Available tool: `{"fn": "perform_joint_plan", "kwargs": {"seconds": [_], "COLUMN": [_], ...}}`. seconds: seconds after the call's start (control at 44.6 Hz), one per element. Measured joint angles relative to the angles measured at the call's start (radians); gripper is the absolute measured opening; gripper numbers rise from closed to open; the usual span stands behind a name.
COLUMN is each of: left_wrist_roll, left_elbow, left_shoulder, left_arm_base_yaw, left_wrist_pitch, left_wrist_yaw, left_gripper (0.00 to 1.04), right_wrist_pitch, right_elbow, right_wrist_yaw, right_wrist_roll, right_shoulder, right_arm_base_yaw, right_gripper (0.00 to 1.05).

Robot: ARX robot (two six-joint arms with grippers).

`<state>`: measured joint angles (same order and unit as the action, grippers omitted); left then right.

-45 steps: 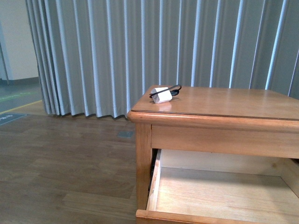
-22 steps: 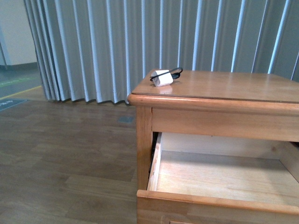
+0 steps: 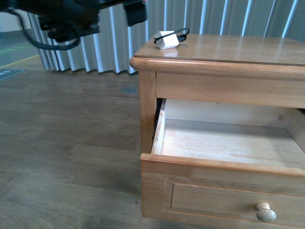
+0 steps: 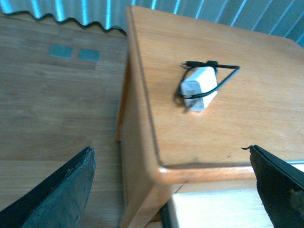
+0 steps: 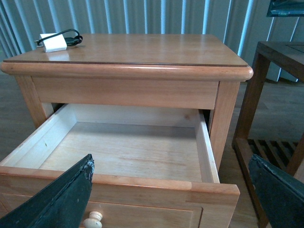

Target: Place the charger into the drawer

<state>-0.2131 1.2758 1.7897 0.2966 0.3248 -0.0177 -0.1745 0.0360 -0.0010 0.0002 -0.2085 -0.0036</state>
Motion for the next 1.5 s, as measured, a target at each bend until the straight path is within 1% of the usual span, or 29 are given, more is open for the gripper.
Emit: {"fn": "perform_joint_plan", "kwargs": {"seconds": [0.045,0.134,0.336,0.515,0.672,0.762,0.784,0.806,0.896,1.008,1.165,1.277,1.389,1.501], "left_wrist_roll": [-0.018,-0.056,-0.121,-0.144,-0.149,-0.156,-0.156,-0.160,-0.174,-0.191,-0.204,-0.216,-0.227,-0.233], "left_elbow": [0.090,0.201,0.439,0.654,0.731,0.747,0.748,0.757,0.772,0.772,0.734,0.668,0.544,0.401], "left_shoulder": [0.079,0.177,0.373,0.505,0.542,0.554,0.555,0.560,0.570,0.571,0.554,0.516,0.443,0.343], "left_arm_base_yaw": [0.021,0.040,0.056,0.080,0.098,0.106,0.106,0.106,0.109,0.109,0.111,0.117,0.141,0.193], "left_wrist_pitch": [-0.023,-0.050,-0.097,-0.155,-0.190,-0.198,-0.200,-0.207,-0.216,-0.214,-0.183,-0.151,-0.078,-0.002], "left_wrist_yaw": [-0.011,-0.023,-0.020,-0.022,-0.031,-0.031,-0.031,-0.032,-0.033,-0.032,-0.031,-0.020,-0.026,-0.036], "left_gripper": [0.99,0.99,0.99,0.99,0.76,0.62,0.60,0.55,0.40,0.28,0.26,0.25,0.25,0.25], "right_wrist_pitch": [0.000,0.000,0.000,0.000,0.000,0.000,0.000,0.000,0.000,0.000,0.000,0.000,0.000,0.000], "right_elbow": [0.000,0.000,0.000,0.000,0.000,0.000,0.000,0.000,0.000,0.000,0.000,0.000,0.000,0.000], "right_wrist_yaw": [0.000,0.000,0.000,0.000,0.000,0.000,0.000,0.000,0.000,0.000,0.000,0.000,0.000,0.000], "right_wrist_roll": [0.000,0.000,0.000,0.000,0.000,0.000,0.000,0.000,0.000,0.000,0.000,0.000,0.000,0.000], "right_shoulder": [0.000,0.000,0.000,0.000,0.000,0.000,0.000,0.000,0.000,0.000,0.000,0.000,0.000,0.000], "right_arm_base_yaw": [0.000,0.000,0.000,0.000,0.000,0.000,0.000,0.000,0.000,0.000,0.000,0.000,0.000,0.000], "right_gripper": [0.96,0.96,0.96,0.96,0.96,0.96,0.96,0.96,0.96,0.96,0.96,0.96,0.96,0.96]}}
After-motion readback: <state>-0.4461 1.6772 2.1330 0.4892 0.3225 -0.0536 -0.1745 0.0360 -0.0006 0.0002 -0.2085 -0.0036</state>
